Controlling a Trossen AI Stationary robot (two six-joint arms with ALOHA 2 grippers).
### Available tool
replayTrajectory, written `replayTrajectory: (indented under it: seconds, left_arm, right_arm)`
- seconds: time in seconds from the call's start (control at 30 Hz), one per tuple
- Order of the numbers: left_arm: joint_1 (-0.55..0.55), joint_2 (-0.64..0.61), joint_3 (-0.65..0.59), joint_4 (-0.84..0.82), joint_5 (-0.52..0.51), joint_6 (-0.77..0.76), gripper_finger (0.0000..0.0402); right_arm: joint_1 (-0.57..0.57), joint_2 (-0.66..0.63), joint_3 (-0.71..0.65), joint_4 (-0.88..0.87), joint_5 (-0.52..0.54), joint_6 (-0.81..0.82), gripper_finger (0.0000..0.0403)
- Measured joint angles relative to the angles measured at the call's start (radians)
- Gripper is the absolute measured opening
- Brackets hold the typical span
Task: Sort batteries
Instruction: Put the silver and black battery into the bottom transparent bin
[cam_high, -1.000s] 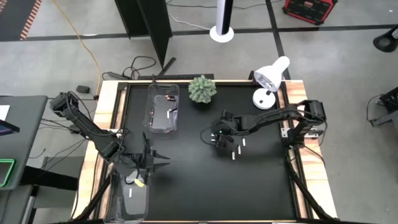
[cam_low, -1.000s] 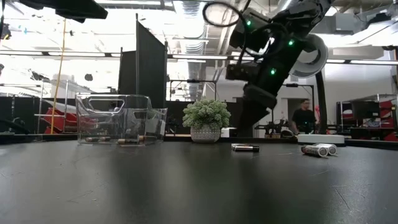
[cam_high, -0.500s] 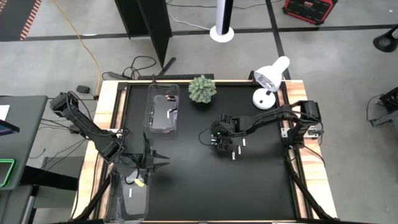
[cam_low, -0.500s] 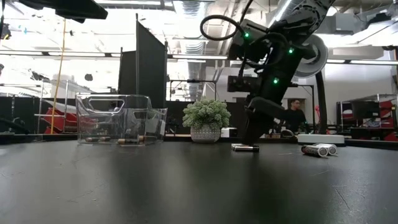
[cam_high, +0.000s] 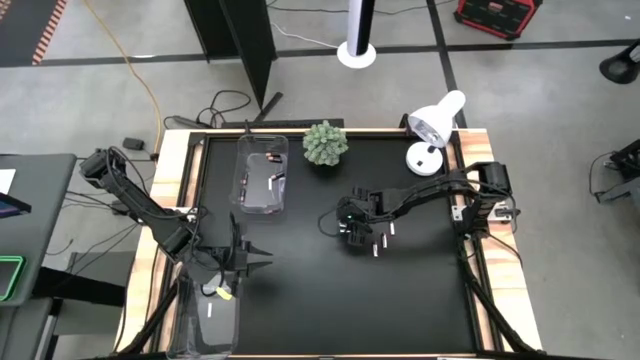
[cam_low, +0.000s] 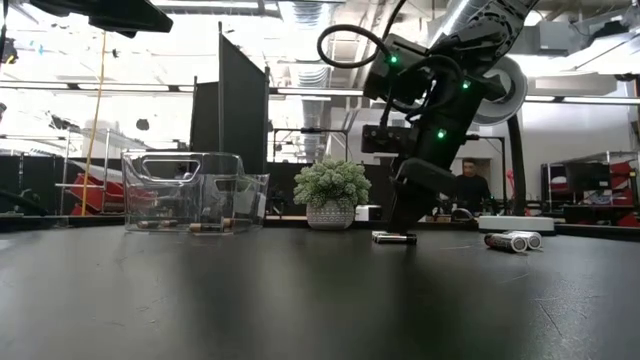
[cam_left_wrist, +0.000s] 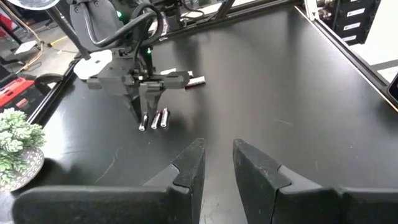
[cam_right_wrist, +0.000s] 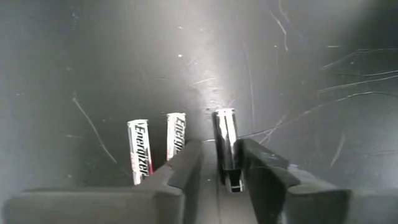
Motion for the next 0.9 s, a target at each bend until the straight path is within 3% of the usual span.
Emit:
replayTrajectory:
  seconds: [0.2,0.53,0.9]
  left_arm:
    - [0.0,0.0,0.0,-0.002,0.0,0.0,0.0077]
    - [0.0,0.0,0.0,-0.002,0.0,-0.003,0.0077]
    - [0.0,0.0,0.0,-0.002,0.0,-0.014,0.0077]
  right_arm:
    - [0.0,0.001,-0.001,-0.001,-0.002,-0.004,0.0075]
    - [0.001,0.003,-0.001,-0.002,-0.003,-0.007,0.002]
    - [0.001,0.002,-0.002,0.019,0.002,-0.009,0.001]
